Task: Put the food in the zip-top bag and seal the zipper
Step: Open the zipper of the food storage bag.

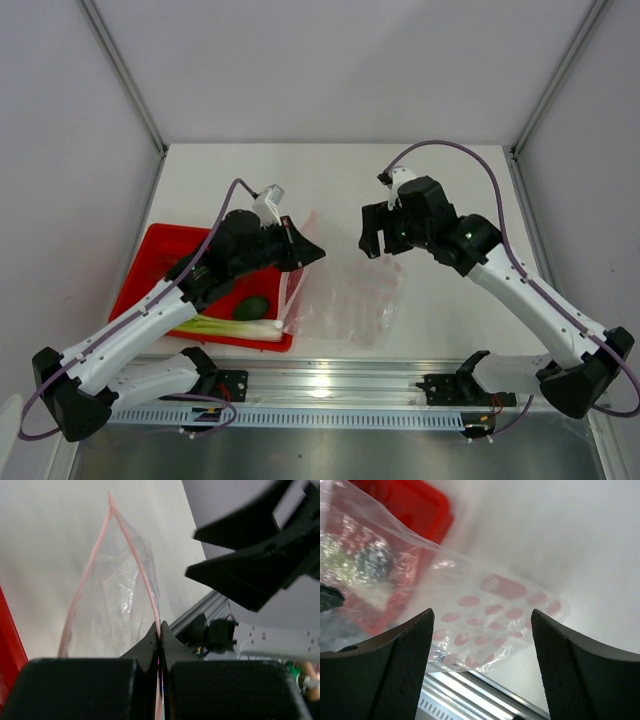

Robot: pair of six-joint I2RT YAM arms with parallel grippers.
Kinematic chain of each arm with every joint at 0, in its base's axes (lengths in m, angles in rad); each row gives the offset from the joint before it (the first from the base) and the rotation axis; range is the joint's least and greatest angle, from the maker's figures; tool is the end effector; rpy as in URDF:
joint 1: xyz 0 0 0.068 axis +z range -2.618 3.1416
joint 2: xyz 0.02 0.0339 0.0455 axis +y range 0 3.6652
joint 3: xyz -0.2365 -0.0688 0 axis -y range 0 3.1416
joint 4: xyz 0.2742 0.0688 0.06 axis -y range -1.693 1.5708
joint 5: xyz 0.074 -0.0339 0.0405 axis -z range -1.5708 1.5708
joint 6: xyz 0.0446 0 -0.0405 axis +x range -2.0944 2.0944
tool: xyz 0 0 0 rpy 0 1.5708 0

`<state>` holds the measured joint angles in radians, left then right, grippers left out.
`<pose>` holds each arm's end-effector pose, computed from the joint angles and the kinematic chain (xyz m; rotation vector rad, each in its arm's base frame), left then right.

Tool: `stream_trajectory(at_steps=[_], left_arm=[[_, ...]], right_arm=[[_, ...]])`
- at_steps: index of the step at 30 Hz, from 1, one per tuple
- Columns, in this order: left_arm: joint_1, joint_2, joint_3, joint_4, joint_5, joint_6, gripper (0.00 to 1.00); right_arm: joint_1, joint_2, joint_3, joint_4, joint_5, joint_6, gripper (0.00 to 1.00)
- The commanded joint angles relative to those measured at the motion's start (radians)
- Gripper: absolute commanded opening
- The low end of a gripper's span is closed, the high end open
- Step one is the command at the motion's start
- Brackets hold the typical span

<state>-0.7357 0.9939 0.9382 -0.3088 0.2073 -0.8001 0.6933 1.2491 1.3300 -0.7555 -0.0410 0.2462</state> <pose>0.2000 -0.1934 0.3144 0.0838 2.1290 -1.1758 0.2344 0.1971 0.3458 -0.5328 2.2409 0.5433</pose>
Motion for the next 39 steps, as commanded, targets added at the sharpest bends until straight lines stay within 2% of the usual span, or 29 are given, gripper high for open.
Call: stream_trajectory(at_steps=[1,3,4,9,11,16,17,26,39], left_arm=[[-0.062,0.011,0.06,-0.101,-0.331,-0.201,0.01],[-0.094,0.025,0.062,-0.116,-0.4,-0.272,0.01],[-0.126,0.029,0.07,-0.127,-0.47,-0.299,0.01],[-0.206,0.068,0.093,-0.147,-0.588,-0.465,0.01],[-0.226,0.089,0.123,-0.18,-0.632,-0.499,0.0],[-0.281,0.133,0.208,-0.239,-0.674,-0.513,0.01],[-0.289,0.143,0.214,-0.252,-0.678,-0.505,0.01],[-0.32,0.141,0.254,-0.372,-0.738,-0.559,0.01],[-0.364,0.135,0.254,-0.34,-0.756,-0.518,0.01]], right_arm=[[0.057,-0.074,0.051,-0.103,0.349,0.114,0.8],[0.103,-0.099,0.041,-0.111,0.384,0.197,0.79],[0.165,-0.106,0.032,-0.107,0.398,0.229,0.78],[0.405,-0.135,-0.07,0.086,0.504,0.338,0.75],[0.503,-0.135,-0.097,0.133,0.553,0.367,0.74],[0.63,-0.12,-0.155,0.238,0.66,0.383,0.7],[0.671,-0.123,-0.166,0.26,0.721,0.389,0.7],[0.791,-0.146,-0.249,0.396,0.865,0.404,0.66],[0.83,-0.037,-0.186,0.351,0.954,0.467,0.6]])
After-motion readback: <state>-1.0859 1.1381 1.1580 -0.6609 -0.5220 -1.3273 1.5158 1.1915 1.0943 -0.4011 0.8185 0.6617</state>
